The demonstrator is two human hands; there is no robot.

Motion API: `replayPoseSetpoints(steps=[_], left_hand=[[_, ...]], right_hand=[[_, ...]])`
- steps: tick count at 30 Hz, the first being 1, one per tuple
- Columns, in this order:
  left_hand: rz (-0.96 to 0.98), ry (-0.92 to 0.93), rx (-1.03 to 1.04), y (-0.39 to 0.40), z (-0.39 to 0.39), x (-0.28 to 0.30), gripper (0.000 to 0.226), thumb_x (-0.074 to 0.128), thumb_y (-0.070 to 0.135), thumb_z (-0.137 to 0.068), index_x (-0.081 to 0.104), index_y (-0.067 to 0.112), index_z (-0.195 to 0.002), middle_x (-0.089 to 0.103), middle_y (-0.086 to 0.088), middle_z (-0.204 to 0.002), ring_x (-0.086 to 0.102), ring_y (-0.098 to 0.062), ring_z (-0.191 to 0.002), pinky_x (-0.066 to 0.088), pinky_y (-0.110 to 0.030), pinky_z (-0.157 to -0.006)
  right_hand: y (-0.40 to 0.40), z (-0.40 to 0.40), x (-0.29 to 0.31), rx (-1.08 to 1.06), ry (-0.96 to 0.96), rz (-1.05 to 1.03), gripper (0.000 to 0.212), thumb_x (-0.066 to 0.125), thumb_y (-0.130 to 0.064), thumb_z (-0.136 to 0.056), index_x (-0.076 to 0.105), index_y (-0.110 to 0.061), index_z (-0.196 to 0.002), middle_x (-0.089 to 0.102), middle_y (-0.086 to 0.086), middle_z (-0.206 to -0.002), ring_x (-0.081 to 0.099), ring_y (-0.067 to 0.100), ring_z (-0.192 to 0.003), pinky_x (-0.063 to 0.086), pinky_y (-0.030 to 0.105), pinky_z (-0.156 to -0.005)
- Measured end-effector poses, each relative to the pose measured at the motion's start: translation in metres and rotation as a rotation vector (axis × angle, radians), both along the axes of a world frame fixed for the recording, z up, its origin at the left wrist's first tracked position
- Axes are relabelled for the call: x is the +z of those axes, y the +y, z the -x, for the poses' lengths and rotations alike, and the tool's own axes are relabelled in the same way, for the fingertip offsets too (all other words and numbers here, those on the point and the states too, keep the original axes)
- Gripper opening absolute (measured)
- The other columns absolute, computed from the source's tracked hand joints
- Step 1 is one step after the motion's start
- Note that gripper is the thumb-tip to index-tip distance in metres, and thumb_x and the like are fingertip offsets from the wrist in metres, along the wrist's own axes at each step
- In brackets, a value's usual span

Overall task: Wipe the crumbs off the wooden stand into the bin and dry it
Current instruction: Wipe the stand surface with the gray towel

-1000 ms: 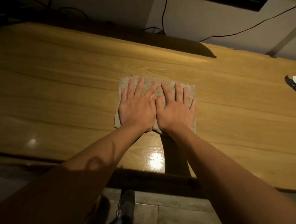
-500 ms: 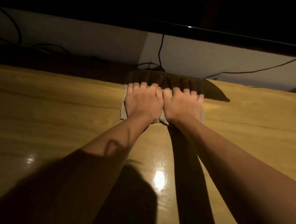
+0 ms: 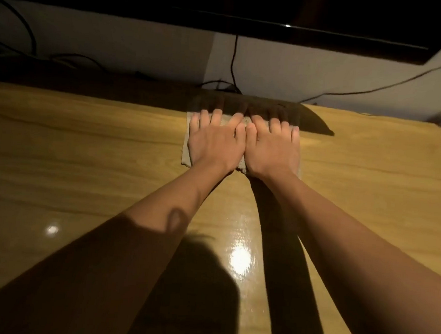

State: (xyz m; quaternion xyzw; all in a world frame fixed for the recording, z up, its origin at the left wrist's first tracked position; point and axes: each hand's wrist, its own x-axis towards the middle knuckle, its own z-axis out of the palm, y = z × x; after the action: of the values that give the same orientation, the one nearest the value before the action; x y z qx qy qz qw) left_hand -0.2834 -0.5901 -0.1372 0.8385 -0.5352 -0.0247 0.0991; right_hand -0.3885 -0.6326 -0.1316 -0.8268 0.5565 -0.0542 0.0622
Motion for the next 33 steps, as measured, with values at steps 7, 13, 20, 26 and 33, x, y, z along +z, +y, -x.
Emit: replayPoseSetpoints(steps=[7, 13, 20, 26, 33], left_hand=[[-0.016, 0.096, -0.046, 0.079, 0.061, -0.003, 0.052, 0.01, 0.05, -0.104, 0.008, 0.048, -0.155, -0.002, 0.001, -0.169, -0.007, -0.029, -0.155, -0.001, -0.047, -0.124], [-0.05, 0.108, -0.066, 0.166, 0.13, -0.004, 0.053, 0.006, 0.052, -0.102, 0.002, 0.049, -0.154, -0.007, 0.001, -0.168, -0.011, -0.027, -0.154, -0.004, -0.047, -0.123], [-0.082, 0.13, -0.087, 0.252, 0.208, 0.0, 0.053, 0.004, 0.053, -0.102, -0.003, 0.05, -0.154, -0.012, 0.002, -0.168, -0.016, -0.027, -0.153, -0.005, -0.049, -0.123], [-0.134, 0.123, -0.064, 0.258, 0.218, 0.0, 0.051, 0.001, 0.053, -0.102, -0.011, 0.051, -0.152, -0.02, 0.004, -0.166, -0.021, -0.026, -0.152, -0.007, -0.048, -0.123], [-0.103, 0.124, -0.066, 0.217, 0.206, -0.007, 0.051, 0.001, 0.053, -0.101, 0.0, 0.053, -0.152, -0.011, 0.009, -0.167, -0.017, -0.023, -0.153, -0.008, -0.044, -0.123]], right_hand=[[0.078, 0.067, -0.008, -0.014, -0.055, -0.118, 0.053, 0.007, -0.05, -0.107, 0.004, -0.045, -0.159, -0.006, -0.001, -0.171, -0.011, 0.019, -0.156, -0.006, 0.045, -0.126], [0.169, 0.138, -0.007, -0.033, -0.057, -0.131, 0.052, 0.008, -0.049, -0.106, 0.005, -0.048, -0.159, -0.004, -0.002, -0.171, -0.011, 0.018, -0.156, -0.006, 0.045, -0.126], [0.259, 0.218, -0.001, -0.066, -0.06, -0.133, 0.052, 0.009, -0.05, -0.106, 0.007, -0.049, -0.158, -0.002, -0.004, -0.171, -0.01, 0.016, -0.156, -0.005, 0.045, -0.126], [0.264, 0.225, -0.001, -0.106, -0.045, -0.179, 0.052, 0.01, -0.053, -0.105, 0.002, -0.054, -0.156, -0.007, -0.007, -0.17, -0.014, 0.017, -0.156, -0.006, 0.047, -0.126], [0.226, 0.211, -0.007, -0.153, -0.025, -0.164, 0.054, 0.008, -0.052, -0.103, 0.0, -0.054, -0.156, -0.009, -0.007, -0.17, -0.016, 0.017, -0.155, -0.007, 0.048, -0.125]])
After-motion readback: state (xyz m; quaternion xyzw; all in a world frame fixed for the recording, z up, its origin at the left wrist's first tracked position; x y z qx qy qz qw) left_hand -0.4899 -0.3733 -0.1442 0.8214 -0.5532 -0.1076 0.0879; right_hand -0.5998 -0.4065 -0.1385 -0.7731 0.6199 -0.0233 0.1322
